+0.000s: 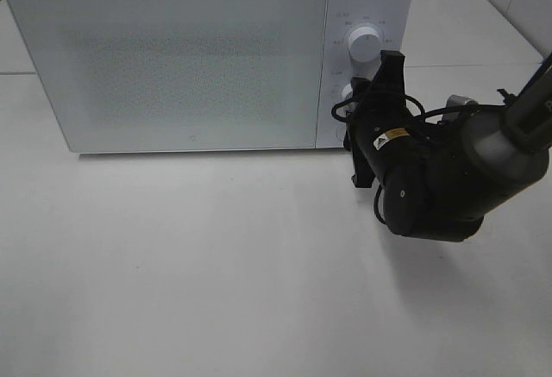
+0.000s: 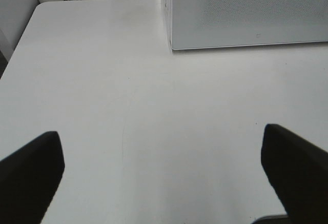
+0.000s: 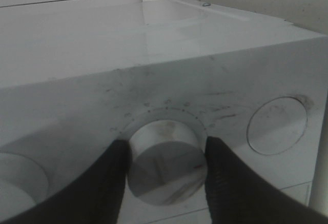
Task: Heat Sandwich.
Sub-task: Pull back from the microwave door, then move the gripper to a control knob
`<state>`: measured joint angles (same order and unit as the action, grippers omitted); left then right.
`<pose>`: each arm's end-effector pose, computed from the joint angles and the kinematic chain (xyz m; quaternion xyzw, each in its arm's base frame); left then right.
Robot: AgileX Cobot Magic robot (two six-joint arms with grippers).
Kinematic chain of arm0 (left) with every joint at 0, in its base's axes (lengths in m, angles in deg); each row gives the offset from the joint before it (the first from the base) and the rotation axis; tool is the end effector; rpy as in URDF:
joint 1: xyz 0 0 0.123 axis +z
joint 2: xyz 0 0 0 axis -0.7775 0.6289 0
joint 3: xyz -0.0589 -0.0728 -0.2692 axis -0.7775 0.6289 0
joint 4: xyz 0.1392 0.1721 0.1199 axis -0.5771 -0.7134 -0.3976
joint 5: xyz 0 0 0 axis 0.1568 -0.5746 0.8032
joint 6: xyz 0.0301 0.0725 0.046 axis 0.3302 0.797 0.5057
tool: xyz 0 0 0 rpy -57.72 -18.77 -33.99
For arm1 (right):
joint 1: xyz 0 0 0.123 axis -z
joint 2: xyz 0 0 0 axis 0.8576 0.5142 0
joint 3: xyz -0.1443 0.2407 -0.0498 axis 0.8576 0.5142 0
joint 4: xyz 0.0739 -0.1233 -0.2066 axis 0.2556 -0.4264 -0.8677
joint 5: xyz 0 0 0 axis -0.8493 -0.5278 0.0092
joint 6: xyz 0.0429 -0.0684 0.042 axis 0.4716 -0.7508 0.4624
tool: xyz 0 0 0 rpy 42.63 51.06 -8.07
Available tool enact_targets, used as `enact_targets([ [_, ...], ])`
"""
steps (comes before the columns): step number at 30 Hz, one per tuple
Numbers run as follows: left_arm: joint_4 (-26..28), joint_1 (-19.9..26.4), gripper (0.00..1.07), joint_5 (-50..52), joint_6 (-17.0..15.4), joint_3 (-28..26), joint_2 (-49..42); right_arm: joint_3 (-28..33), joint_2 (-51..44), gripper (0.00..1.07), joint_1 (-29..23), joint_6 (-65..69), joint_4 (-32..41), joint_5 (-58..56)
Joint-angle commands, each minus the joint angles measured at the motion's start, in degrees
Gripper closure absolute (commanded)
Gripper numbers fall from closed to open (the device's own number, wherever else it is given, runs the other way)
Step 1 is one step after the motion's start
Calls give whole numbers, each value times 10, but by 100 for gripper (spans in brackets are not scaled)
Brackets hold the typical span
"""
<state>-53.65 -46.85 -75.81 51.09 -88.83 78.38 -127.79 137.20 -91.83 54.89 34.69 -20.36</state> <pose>-0.0043 -0.0105 0.2796 0.0287 0.8444 -0.0092 0.5348 0.3261 0.1546 0.1144 0.5383 0.5066 0.5053 0.4453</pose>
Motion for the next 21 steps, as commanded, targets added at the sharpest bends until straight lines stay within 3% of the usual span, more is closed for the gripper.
enact_targets([
  [1,5,1,4,5,-3,2,-15,-29,-3,70,15,-2,1,59],
  [4,5,1,4,5,-3,2,-15,-29,-3,55,15,-39,1,58],
  [7,5,1,4,5,-3,2,-15,-29,-3,47,15,-53,3,58],
  [8,5,1,4,5,-3,2,-15,-28,-5,39,15,-62,8,58],
  [12,5,1,4,5,-3,2,-15,-26,-7,30,15,-77,9,58],
  [21,5,1,4,5,-3,2,-15,-26,-7,31,15,-80,-6,58],
])
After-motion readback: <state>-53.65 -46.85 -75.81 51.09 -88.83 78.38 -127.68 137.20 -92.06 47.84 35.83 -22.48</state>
